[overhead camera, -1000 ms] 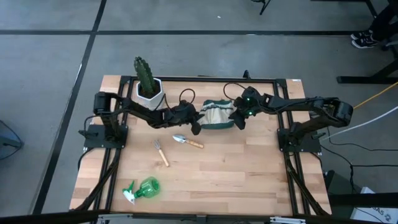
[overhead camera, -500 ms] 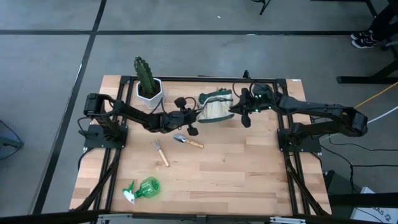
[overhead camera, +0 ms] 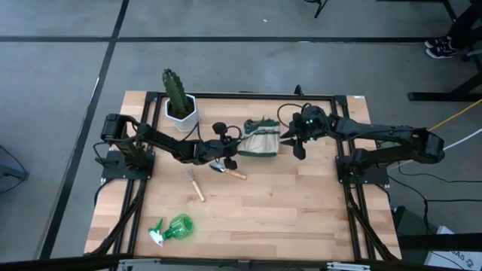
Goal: Pick & Place Garden tools in Gardening bag
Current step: Adjust the gardening bag
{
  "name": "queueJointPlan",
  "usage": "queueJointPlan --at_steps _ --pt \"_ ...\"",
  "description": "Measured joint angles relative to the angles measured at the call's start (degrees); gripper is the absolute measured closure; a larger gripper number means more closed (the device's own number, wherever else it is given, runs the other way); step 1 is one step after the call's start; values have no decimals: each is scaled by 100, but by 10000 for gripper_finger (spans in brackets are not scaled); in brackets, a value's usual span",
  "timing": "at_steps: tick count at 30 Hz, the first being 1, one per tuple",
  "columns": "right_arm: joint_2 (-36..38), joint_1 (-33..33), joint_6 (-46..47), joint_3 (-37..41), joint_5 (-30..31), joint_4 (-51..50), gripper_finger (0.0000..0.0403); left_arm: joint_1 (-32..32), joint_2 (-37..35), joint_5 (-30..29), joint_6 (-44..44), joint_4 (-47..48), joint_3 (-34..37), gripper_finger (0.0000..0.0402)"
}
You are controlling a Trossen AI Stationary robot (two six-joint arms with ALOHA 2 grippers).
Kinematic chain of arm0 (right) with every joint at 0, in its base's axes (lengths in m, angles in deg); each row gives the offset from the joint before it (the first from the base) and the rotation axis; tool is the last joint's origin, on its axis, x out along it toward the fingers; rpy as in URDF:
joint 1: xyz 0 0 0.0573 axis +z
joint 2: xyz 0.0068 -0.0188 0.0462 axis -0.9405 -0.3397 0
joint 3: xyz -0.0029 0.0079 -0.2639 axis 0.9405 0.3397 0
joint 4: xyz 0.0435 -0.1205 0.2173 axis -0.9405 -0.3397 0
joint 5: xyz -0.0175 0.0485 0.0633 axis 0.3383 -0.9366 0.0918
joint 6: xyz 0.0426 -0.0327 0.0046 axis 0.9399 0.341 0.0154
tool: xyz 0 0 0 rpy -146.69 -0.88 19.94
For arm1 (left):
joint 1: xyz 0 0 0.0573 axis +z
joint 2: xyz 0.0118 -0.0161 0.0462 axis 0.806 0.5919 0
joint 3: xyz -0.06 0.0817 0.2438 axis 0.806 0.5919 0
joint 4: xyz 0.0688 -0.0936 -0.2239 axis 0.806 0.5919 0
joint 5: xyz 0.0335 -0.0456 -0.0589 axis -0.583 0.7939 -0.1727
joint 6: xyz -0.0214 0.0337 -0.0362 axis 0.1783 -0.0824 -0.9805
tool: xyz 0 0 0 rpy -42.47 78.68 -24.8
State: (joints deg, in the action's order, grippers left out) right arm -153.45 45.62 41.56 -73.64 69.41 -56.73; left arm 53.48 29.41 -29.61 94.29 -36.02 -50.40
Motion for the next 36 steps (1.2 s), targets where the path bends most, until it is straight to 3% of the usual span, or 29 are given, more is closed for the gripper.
queueJointPlan --at_steps 7,19,28,36 --pt "51 85 124 -195 -24 -170 206 -313 2 -219 891 1 4 398" --pt "135 84 753 -684 -50 -1430 88 -934 2 -1553 3214 -592 2 398" --pt "-234 97 828 -684 -49 -1417 68 -1133 2 -1798 3696 -924 2 398" --pt "-1006 79 472 -245 -254 200 68 -1161 2 -1755 3697 -959 2 398"
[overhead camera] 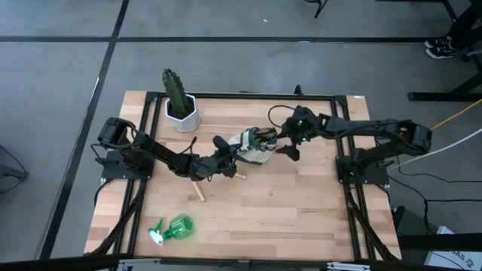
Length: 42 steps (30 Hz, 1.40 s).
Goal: Pick & Place Garden tools in Gardening bag
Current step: Adjust the gardening bag
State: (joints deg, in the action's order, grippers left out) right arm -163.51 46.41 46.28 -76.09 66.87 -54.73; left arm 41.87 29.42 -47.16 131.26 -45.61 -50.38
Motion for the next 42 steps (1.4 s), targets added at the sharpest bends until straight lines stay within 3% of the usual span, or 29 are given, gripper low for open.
queueJointPlan --at_steps 6,14,19,27,29,35,42 --pt "-341 -37 -380 273 -11 1417 68 -6 0 -1 37 -29 0 398" --pt "-222 11 -475 275 -277 1724 84 -26 -2 -304 -107 -82 0 398" --pt "-220 210 -525 275 -378 1827 160 -12 -2 -382 -153 -80 0 394" --pt "-215 358 -578 275 -301 1766 345 5 -2 -453 -430 -80 0 382" --pt "-213 358 -580 275 -290 1757 374 5 -2 -492 -618 -78 0 382" --pt "-138 408 -780 -102 56 849 374 47 -65 -736 -1785 -14 0 367" --pt "41 708 -1527 -740 1254 -709 374 88 -887 -187 -3039 276 -10 306"
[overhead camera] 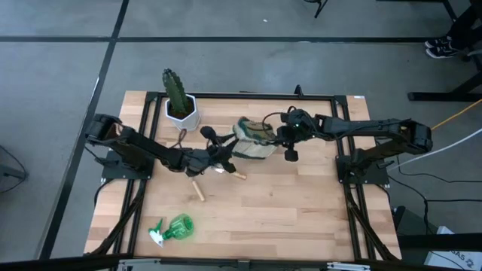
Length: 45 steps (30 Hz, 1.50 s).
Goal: Pick & Place Garden tools in Gardening bag
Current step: Adjust the gardening bag
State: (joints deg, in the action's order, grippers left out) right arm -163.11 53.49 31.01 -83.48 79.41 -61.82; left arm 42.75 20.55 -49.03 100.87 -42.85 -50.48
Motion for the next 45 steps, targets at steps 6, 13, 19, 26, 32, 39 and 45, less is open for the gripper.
queueJointPlan --at_steps 6,13,19,26,32,39,45 --pt "4 246 -408 -242 627 -577 374 -60 -1135 710 -1714 1549 -1 250" --pt "4 682 -770 -288 841 -764 374 159 -1966 2739 -4157 3415 -1 218" --pt "0 943 -895 -288 1353 -732 371 71 -1748 2861 -4296 3392 -1 223" --pt "-5 908 -899 -288 2812 -706 367 148 -1414 2852 -4565 3247 -1 230" --pt "-5 829 -1047 -288 2841 -691 365 144 -1106 2903 -4679 3146 1 231" --pt "-5 832 -933 -288 2532 -681 353 128 -1001 3146 -4681 3021 5 230" --pt "-5 760 -738 -288 2126 -657 289 80 -1003 3257 -4680 3131 5 231"
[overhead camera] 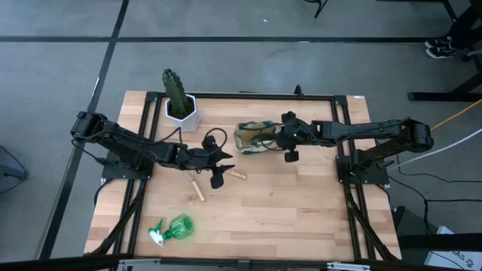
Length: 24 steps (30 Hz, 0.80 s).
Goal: Pick & Place Garden tools in Gardening bag
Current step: Adjust the gardening bag
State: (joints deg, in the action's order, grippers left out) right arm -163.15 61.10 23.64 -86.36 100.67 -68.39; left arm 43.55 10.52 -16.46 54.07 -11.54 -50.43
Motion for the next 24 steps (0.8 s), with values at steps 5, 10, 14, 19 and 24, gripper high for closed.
queueJointPlan --at_steps 5,10,14,19,24 --pt "0 -66 150 0 -318 1 236 2 0 102 1 210 0 229" --pt "0 -78 351 0 -759 37 208 2 0 236 1 437 0 232" --pt "15 -78 379 1 -936 71 202 2 11 292 -9 852 0 233" --pt "212 -108 332 2 -1337 168 201 39 197 635 9 923 0 232" --pt "484 -157 311 2 -1933 163 201 166 418 981 162 994 -45 236"
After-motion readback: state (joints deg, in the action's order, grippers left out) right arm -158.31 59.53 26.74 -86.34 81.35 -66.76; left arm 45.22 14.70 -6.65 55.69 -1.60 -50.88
